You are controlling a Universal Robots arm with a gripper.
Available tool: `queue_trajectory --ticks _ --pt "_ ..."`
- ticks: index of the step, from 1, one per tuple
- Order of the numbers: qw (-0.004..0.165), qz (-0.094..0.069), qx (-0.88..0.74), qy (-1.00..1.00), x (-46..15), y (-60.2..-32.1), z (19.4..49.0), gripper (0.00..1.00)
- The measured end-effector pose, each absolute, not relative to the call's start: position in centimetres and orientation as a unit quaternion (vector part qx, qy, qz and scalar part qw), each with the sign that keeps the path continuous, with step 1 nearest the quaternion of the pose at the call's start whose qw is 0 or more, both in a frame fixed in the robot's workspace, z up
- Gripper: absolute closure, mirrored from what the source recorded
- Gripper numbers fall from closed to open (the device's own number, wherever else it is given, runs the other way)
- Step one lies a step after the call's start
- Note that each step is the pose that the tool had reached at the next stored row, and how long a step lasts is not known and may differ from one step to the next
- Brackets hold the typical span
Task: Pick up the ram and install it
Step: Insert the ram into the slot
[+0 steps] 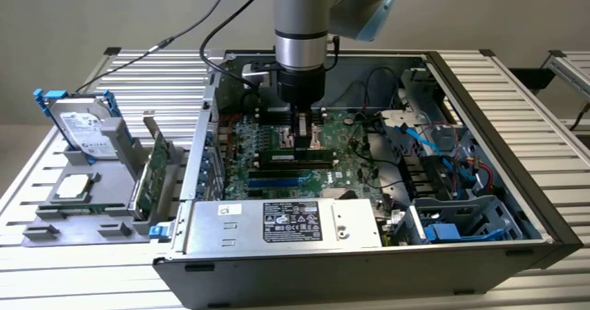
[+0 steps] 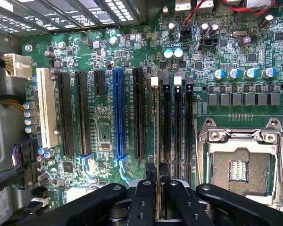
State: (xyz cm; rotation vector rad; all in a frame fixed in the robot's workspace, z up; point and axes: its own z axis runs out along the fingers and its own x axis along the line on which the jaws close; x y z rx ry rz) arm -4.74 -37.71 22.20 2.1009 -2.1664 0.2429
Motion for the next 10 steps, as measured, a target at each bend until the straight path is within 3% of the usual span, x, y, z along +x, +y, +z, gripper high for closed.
queue_trajectory --ticks 10 --pt "0.059 0.078 0.693 -0.714 -4.75 -37.66 22.04 0.86"
